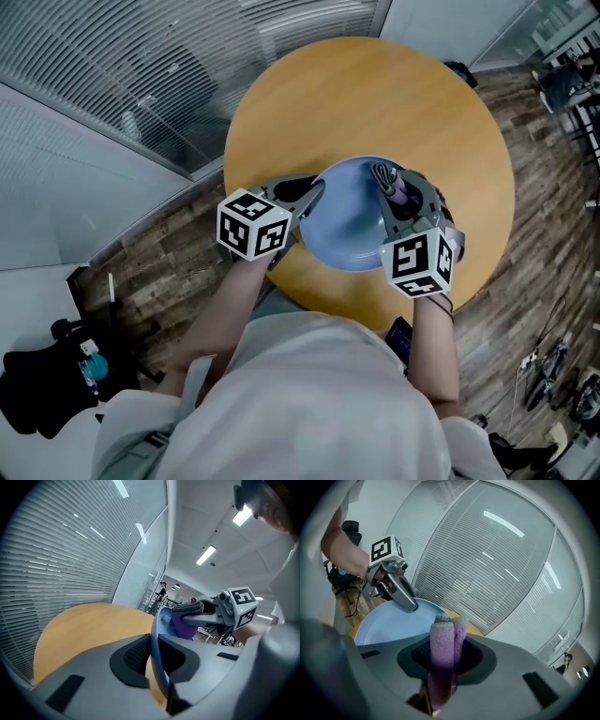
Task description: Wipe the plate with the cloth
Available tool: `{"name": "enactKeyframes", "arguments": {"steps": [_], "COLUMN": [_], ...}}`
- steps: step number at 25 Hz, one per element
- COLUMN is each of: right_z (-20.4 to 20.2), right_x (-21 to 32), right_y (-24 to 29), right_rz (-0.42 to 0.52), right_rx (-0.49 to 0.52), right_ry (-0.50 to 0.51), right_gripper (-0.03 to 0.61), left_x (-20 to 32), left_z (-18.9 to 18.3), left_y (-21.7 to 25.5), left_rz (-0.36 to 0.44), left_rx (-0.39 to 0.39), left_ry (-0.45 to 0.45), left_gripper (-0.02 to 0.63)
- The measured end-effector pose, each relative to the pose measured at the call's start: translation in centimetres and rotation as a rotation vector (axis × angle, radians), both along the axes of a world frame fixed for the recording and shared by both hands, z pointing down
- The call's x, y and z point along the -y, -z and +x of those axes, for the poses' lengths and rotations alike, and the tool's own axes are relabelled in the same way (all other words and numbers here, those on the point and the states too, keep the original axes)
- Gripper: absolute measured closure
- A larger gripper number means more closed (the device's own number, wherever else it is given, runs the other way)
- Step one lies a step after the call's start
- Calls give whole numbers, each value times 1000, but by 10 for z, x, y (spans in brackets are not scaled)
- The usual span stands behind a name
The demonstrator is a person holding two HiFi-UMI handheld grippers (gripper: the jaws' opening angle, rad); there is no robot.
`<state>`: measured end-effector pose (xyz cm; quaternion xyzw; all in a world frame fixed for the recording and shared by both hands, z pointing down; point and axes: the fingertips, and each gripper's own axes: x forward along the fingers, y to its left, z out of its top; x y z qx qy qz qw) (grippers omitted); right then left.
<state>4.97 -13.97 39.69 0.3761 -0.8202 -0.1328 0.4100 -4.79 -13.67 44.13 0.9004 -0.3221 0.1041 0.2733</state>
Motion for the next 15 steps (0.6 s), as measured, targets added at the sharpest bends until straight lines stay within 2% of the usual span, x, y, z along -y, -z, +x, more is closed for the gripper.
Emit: {"name": "enactKeyframes", "arguments": {"steps": [9,15], "right_z": [-2,-5], "right_x": [3,5], "right_y": [-6,-12], "right_rz": [-32,-70], "right_rx": [-28,-30], "right_ry": [7,17], "right_gripper": [472,472], "left_x": [-3,-4], "left_z": [12,25], "left_y": [8,11], "left_rz": [34,68], "left_rx": [22,73], "left_ry": [-31,-56], "left_gripper": [575,575]}}
